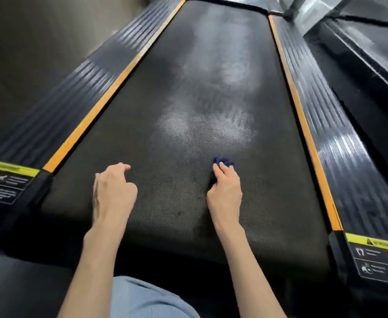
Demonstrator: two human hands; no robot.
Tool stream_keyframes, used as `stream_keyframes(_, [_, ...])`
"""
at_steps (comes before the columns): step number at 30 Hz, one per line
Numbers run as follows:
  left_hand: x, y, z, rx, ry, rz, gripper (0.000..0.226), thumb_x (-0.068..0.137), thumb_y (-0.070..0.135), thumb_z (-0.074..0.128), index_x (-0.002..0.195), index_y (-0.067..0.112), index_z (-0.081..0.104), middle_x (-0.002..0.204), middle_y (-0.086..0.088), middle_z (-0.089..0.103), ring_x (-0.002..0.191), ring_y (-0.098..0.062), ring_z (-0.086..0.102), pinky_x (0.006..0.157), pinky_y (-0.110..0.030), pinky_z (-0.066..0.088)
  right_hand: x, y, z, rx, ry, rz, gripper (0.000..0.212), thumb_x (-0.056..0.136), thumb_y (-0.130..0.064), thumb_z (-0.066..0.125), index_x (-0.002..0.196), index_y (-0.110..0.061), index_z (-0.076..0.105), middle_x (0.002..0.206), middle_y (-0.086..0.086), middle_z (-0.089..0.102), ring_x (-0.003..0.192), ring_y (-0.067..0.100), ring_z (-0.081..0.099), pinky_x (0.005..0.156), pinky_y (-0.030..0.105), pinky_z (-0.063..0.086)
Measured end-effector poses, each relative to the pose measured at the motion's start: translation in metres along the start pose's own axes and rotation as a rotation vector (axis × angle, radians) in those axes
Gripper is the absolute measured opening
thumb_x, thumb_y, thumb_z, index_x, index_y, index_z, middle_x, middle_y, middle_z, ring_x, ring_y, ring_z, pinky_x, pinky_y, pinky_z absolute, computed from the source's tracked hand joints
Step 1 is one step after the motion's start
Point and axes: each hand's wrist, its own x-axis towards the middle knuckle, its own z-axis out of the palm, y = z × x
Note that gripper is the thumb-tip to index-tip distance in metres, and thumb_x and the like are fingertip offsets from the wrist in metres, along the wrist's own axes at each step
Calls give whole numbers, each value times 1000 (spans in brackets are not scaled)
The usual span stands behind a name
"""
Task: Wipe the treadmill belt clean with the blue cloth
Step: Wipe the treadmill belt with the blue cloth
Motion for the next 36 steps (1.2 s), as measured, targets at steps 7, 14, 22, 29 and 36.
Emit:
stream_keyframes(7, [11,-33,-15,4,157,-144,52,77,-8,43,125,7,55,129,-20,52,119,-36,41,97,-41,35,-43,-120,84,191,-384,-427,50,81,3,51,131,-4,52,139,13,48,136,29,31,110,31,19])
stream_keyframes(14, [11,-32,-5,-40,157,-235,46,82,-3,43,125,7,55,130,-21,48,118,-37,40,97,-44,36,29,-12,20,-41,-111,-284,53,76,6,43,125,-5,59,133,11,54,130,31,40,109,32,27])
stream_keyframes(22, [13,-39,8,-92,257,-193,47,77,-6,45,121,2,57,129,-15,53,118,-32,39,96,-42,35,26,-61,47,32,-104,-275,48,80,6,47,124,-9,60,131,5,56,126,23,43,101,19,25])
stream_keyframes(29, [20,-47,10,-128,321,-188,45,74,-10,43,114,1,62,122,-17,56,110,-34,43,92,-42,35,59,-81,72,-60,-404,-663,58,76,11,47,130,-9,54,137,7,50,131,28,38,109,32,27])
stream_keyframes(36, [15,-51,1,-205,324,-184,48,74,-14,40,114,0,62,123,-13,56,108,-28,43,97,-35,33,133,3,12,-193,-22,-69,44,84,4,47,127,-4,56,135,10,52,127,28,42,104,27,31])
